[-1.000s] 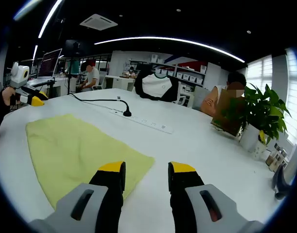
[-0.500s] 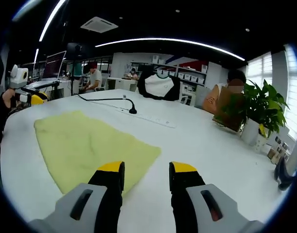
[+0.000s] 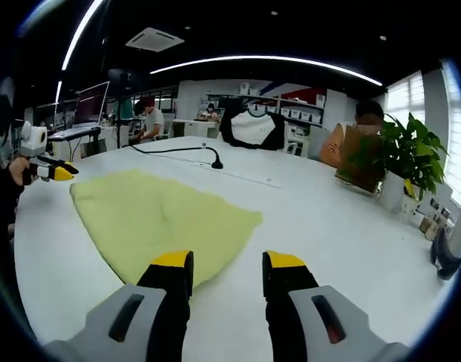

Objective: Fold the garment on the visible template until the final outline fits inside the template.

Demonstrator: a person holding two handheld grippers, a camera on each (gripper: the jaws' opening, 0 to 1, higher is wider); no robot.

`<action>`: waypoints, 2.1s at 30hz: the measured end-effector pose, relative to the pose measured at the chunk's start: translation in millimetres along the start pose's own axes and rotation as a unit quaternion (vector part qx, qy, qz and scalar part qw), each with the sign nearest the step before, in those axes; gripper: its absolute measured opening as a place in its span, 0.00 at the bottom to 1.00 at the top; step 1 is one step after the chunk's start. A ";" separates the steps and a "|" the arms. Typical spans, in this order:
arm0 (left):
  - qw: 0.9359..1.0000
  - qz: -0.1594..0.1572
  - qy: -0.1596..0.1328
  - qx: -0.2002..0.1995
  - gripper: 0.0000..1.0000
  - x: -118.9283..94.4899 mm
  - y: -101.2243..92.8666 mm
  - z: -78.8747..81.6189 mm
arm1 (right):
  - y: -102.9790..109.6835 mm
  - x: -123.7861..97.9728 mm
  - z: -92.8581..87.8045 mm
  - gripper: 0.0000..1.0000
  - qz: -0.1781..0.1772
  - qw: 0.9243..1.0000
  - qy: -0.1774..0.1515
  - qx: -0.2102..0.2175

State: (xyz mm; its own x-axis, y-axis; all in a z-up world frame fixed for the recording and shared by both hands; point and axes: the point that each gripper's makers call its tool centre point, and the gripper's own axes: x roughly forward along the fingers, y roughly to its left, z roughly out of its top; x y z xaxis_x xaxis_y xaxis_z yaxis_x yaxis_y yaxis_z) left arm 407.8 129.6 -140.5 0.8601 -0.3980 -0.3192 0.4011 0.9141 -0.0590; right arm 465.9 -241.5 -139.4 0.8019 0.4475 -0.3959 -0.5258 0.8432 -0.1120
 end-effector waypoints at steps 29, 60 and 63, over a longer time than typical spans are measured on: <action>0.997 -0.019 0.031 -0.063 0.14 6.7 -24.3 -40.8 | 57.2 -10.9 -43.8 0.28 0.087 0.993 0.041 0.074; 0.999 -0.036 0.017 -0.030 0.01 -3.2 -10.9 -39.0 | 52.9 -7.8 -37.9 0.01 0.103 0.986 0.001 0.130; 0.999 -0.051 0.008 0.008 0.01 -4.4 -12.1 -34.1 | 50.7 -7.3 -39.6 0.01 0.100 0.986 0.002 0.132</action>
State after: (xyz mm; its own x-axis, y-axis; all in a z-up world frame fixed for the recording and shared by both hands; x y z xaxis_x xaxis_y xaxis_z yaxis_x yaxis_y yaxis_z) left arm 388.4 122.8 -170.6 0.8089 -0.4881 -0.3278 0.4919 0.8672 -0.0775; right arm 422.2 -213.8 -178.3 0.6879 0.6118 -0.3905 -0.5803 0.7868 0.2103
